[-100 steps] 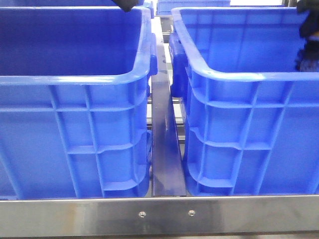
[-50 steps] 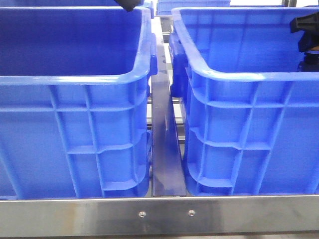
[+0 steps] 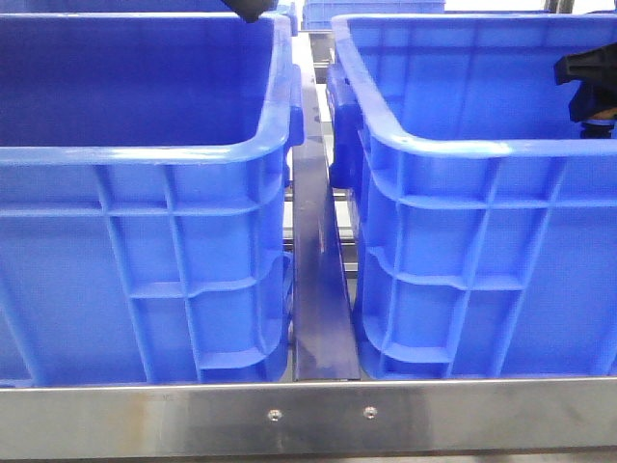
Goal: Pick red and yellow buttons and place in box
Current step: 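Lower the yellow button beside the red one and release it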
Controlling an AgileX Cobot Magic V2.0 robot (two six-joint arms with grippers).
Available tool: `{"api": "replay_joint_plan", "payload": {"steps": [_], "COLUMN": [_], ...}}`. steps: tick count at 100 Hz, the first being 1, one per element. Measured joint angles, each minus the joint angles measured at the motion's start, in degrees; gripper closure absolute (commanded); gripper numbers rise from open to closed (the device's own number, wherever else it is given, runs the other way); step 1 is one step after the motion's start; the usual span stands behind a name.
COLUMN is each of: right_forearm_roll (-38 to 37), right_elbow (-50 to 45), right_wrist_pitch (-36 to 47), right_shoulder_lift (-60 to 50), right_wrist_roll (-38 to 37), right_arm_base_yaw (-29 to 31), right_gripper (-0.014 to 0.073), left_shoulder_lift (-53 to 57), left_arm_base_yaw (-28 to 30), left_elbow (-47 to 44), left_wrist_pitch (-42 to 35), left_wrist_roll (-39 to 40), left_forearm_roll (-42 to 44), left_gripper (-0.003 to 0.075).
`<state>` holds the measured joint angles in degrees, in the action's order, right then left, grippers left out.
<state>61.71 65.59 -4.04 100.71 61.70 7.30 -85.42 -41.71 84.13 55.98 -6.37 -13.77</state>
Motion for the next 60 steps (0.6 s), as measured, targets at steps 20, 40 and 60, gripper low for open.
{"api": "replay_joint_plan", "payload": {"steps": [20,40,60], "right_forearm_roll": [0.00,0.00,0.00], "right_elbow": [0.00,0.00,0.00], "right_wrist_pitch": [-0.52,-0.65,-3.31], "right_shoulder_lift": [0.09,0.09,-0.05], "right_wrist_roll": [0.00,0.00,0.00], "right_arm_base_yaw": [0.00,0.00,0.00], "right_gripper": [0.0046,0.0046,0.0046], "left_shoulder_lift": [0.00,0.00,0.00], "left_arm_base_yaw": [0.00,0.00,0.00], "left_elbow": [0.00,0.00,0.00], "left_wrist_pitch": [0.00,0.00,0.00], "left_wrist_roll": [0.00,0.00,0.00], "left_forearm_roll": [-0.02,-0.12,-0.12], "left_gripper": [0.0195,0.0195,0.0195]}}
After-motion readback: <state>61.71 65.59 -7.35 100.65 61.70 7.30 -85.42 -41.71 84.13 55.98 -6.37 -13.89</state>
